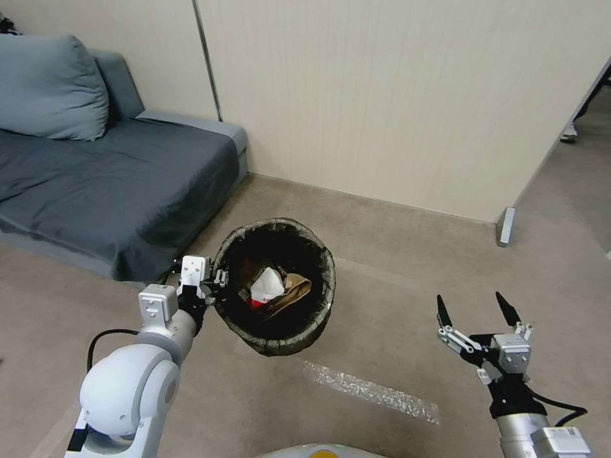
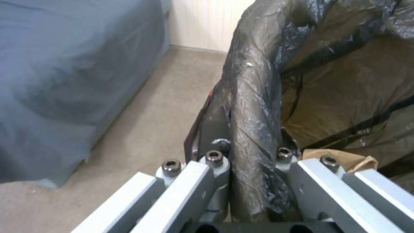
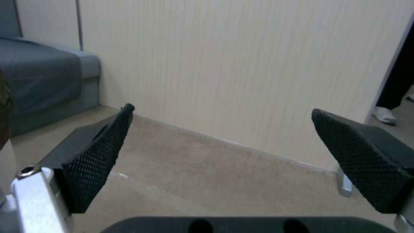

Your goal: Pick up the trash bin, then pick up the garbage from the floor and place it into the trash bin.

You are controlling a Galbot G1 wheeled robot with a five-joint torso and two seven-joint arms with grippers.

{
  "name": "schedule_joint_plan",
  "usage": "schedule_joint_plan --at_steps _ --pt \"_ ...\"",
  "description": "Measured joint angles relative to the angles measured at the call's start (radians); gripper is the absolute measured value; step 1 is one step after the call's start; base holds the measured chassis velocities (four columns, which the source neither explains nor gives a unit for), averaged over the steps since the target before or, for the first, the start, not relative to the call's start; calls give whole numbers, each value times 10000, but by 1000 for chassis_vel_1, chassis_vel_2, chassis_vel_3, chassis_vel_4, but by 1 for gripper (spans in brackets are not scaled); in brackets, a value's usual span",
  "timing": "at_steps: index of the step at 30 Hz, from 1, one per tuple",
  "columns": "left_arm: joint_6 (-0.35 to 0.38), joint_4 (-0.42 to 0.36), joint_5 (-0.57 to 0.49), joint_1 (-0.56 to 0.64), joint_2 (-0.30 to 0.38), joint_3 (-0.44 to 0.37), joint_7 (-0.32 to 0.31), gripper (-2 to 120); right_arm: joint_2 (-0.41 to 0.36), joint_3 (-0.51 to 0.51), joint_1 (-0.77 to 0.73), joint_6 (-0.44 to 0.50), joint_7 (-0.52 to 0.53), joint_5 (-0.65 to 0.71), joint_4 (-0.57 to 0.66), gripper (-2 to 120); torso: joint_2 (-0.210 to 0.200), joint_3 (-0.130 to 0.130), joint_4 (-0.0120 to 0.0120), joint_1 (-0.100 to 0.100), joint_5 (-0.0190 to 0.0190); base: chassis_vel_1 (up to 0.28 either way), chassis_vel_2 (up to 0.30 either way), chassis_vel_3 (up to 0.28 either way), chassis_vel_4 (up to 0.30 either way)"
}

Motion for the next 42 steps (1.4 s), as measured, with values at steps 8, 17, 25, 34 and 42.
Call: schedule_joint_plan --at_steps 8,17,25,34,42 --pt "2 -35 0 41 1 -33 25 3 69 173 -174 169 24 73 -40 100 0 1 0 0 0 74 77 80 76" --pt "2 -57 5 84 -20 -106 71 3 126 157 -142 201 33 97 -58 100 0 1 0 0 -1 112 115 116 106" --pt "2 -74 23 83 -42 -70 72 3 167 111 -115 196 43 109 -76 100 -1 1 0 0 -1 122 113 115 126" --pt "0 -93 36 93 -33 -65 73 3 200 97 -105 187 55 122 -101 100 -1 1 -1 1 0 120 114 126 124" --pt "-7 -117 40 101 -43 -50 73 3 211 89 -109 156 65 141 -106 100 -1 1 0 0 0 122 132 133 124"
